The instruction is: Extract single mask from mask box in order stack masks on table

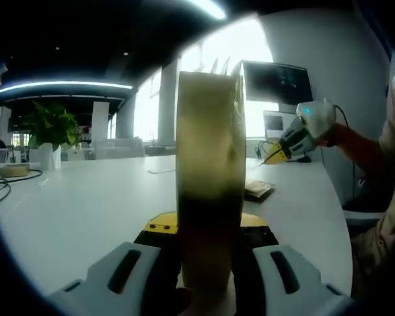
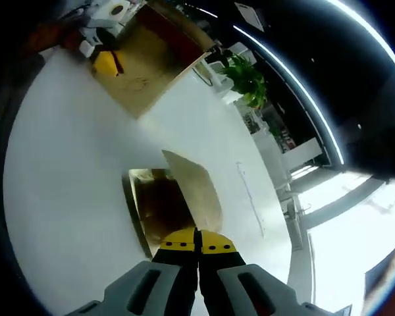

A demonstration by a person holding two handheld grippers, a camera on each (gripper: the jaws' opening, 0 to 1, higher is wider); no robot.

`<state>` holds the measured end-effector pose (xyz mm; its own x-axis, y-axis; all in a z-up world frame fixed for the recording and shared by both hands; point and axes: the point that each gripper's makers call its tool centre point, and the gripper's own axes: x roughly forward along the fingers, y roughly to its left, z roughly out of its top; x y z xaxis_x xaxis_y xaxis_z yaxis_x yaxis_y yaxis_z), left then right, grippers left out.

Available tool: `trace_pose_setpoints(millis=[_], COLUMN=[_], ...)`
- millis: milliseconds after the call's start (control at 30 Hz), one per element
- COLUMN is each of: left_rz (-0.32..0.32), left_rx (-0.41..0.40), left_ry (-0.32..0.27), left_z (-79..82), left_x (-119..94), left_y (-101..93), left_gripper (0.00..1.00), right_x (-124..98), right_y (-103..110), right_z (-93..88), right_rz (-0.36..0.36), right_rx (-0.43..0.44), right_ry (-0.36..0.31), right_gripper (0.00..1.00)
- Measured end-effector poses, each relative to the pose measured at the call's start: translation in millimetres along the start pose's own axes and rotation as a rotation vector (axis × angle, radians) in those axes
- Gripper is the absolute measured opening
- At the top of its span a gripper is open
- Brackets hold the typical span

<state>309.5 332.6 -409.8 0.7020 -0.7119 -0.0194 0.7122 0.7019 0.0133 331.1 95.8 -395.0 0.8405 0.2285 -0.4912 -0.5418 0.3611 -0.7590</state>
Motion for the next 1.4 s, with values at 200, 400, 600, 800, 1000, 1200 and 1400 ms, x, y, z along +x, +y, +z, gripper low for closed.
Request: trace_pose_setpoints(millis=[200, 400, 600, 800, 1000, 1200, 1400], left_rz=[0.001, 0.001, 0.001, 0.001, 0.001, 0.001, 0.001], left_rx=[0.001, 0.001, 0.002, 0.002, 0.002, 0.002, 0.002], left_ry=[0.000, 0.000, 0.000, 0.000, 0.000, 0.000, 0.000], left_z=[-0.1, 0.1, 0.1, 0.0, -0.1, 0.0, -0.5], left_x=[0.0, -0.2, -0.1, -0.2, -0.1, -0.2, -0.3], left_y=[0.5, 0.4, -0.2, -0.3, -0.5, -0.9, 0.5], left_gripper=[0.19, 0.19, 0.19, 0.19, 0.19, 0.19, 0.19], right_x=[0.4, 1.6, 2.3, 5.3, 3.2, 4.5, 5.8], right_y=[11.9, 24.2, 32.7, 41.0, 46.1, 48.4, 47.2], right_z=[-0.9, -6.0, -12.2, -17.7, -18.4, -18.8, -20.4], right_rz=[0.016, 0.034, 0.048, 0.062, 0.072, 0.077, 0.078], right_rx=[0.003, 0.015, 0.026, 0.036, 0.034, 0.015, 0.002], right_ry=[-0.005, -0.003, 0.005, 0.016, 0.016, 0.001, -0.001], right_gripper=[0.00, 0.00, 0.00, 0.00, 0.00, 0.00, 0.00])
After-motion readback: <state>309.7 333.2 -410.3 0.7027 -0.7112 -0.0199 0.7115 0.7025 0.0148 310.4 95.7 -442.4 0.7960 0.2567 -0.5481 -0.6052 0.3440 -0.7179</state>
